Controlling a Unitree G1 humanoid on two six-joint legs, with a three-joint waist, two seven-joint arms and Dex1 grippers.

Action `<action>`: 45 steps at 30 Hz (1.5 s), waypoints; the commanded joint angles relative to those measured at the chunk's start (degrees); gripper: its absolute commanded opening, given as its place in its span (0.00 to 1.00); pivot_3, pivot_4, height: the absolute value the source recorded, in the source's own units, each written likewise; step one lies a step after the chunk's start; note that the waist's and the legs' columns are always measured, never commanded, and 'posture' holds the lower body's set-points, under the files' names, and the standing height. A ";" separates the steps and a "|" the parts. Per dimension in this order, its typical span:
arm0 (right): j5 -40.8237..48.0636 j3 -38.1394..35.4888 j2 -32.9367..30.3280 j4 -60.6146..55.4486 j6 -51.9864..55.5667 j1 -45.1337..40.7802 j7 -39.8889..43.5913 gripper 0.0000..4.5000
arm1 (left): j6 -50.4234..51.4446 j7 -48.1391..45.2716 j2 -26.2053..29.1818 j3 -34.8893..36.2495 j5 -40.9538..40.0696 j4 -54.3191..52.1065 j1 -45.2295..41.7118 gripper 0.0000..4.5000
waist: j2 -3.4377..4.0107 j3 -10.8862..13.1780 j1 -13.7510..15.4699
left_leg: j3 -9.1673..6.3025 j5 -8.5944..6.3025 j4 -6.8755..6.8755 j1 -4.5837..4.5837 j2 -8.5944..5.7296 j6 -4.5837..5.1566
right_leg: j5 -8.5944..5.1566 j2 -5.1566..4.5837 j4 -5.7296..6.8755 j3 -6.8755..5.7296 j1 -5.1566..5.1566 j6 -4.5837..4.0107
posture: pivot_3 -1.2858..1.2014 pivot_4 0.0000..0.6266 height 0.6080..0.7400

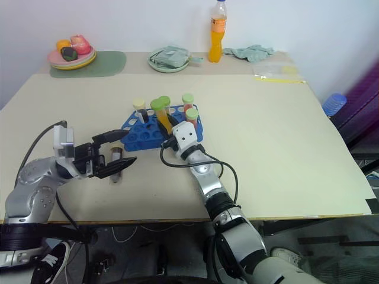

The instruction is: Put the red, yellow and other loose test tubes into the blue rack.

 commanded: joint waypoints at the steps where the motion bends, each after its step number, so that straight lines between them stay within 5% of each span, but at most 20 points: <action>1: -0.22 -0.24 1.05 0.53 -1.73 -1.40 0.21 0.18 | -1.21 -0.24 0.45 1.07 -0.40 -0.95 0.12 1.00 | 0.00 0.00 -0.09 | 0.00 0.00 0.00 0.01 0.00 0.00 | 0.00 0.00 0.02 0.00 0.00 0.01 | 0.52 0.24 1.00; 6: 1.56 -0.84 0.91 0.43 -1.71 -0.44 2.73 0.18 | -0.64 0.73 0.31 0.88 -0.48 -2.61 0.62 1.00 | 0.00 0.00 -0.08 | 0.00 0.00 0.00 0.06 0.00 0.00 | 0.00 -0.01 0.16 0.00 0.00 0.01 | 0.52 0.24 1.00; 7: 2.54 -1.10 0.99 0.07 -1.66 -0.19 4.02 0.41 | -0.40 1.10 0.26 0.68 -0.48 -3.00 0.51 1.00 | 0.00 0.00 -0.07 | 0.00 0.00 0.00 0.06 0.00 0.00 | 0.00 -0.01 0.17 0.00 0.00 0.01 | 0.52 0.24 1.00; 12: 1.97 -1.11 0.24 -2.18 -0.84 0.87 4.80 0.97 | 0.86 2.62 0.20 -0.06 -0.60 -4.62 -0.12 1.00 | 0.00 0.00 -0.07 | 0.00 0.00 0.00 0.08 0.00 0.00 | 0.06 -0.03 0.23 0.00 0.00 0.11 | 0.52 0.24 1.00; 13: 1.78 -0.86 -0.08 -3.17 -0.81 1.33 5.25 0.99 | 1.09 2.87 0.20 -0.14 -0.67 -4.80 -0.27 1.00 | 0.00 0.00 -0.06 | 0.00 0.00 0.00 0.09 0.00 0.00 | 0.06 -0.03 0.24 0.00 0.00 0.11 | 0.52 0.24 1.00; 18: 4.38 0.20 -3.54 -16.53 3.09 7.66 11.02 0.99 | 1.46 3.05 0.47 0.09 -0.92 -5.11 -0.16 1.00 | 0.00 0.00 0.12 | -0.01 0.00 0.00 0.09 -0.02 0.00 | 0.06 -0.05 0.25 0.00 0.00 0.12 | 0.52 0.24 1.00; 25: 12.61 -1.94 -20.12 -47.84 20.99 20.87 20.96 0.99 | 3.08 2.97 3.39 1.84 -1.00 -5.52 2.46 1.00 | -0.01 0.00 0.36 | 0.01 0.00 0.02 0.09 -0.11 0.00 | -0.01 -0.20 0.23 0.00 0.00 0.00 | 0.52 0.24 1.00; 29: 27.46 -7.03 -32.80 -59.56 36.00 25.84 31.17 0.99 | 9.44 10.08 9.22 -0.03 6.08 -6.33 3.79 1.00 | 0.01 0.01 0.24 | -0.03 0.00 0.01 0.18 -0.06 0.00 | -0.03 -0.06 0.27 0.00 0.02 -0.01 | 0.52 0.24 1.00; 33: 37.38 -10.53 -40.01 -62.53 44.16 24.53 38.11 0.99 | 24.11 23.23 10.97 3.39 3.62 -12.15 2.23 1.00 | -0.09 0.04 0.28 | -0.02 -0.01 0.01 0.22 -0.04 0.00 | -0.04 -0.06 0.24 0.01 0.06 -0.02 | 0.52 0.24 1.00; 38: 43.51 -10.41 -41.89 -62.73 51.16 17.03 42.09 0.99 | 46.59 30.49 17.24 8.33 -4.78 -20.47 1.59 1.00 | -0.15 0.09 0.09 | -0.05 -0.01 0.00 0.24 0.01 0.01 | -0.03 0.02 0.26 0.02 0.04 0.01 | 0.52 0.24 1.00; 45: 38.49 -6.45 -39.06 -60.71 48.61 12.72 43.67 0.99 | 65.34 36.79 21.65 12.61 -10.45 -18.75 -3.10 1.00 | -0.19 0.09 1.02 | -0.07 -0.01 0.00 0.22 -0.03 0.01 | -0.04 0.03 0.28 0.02 0.03 0.01 | 0.52 0.24 1.00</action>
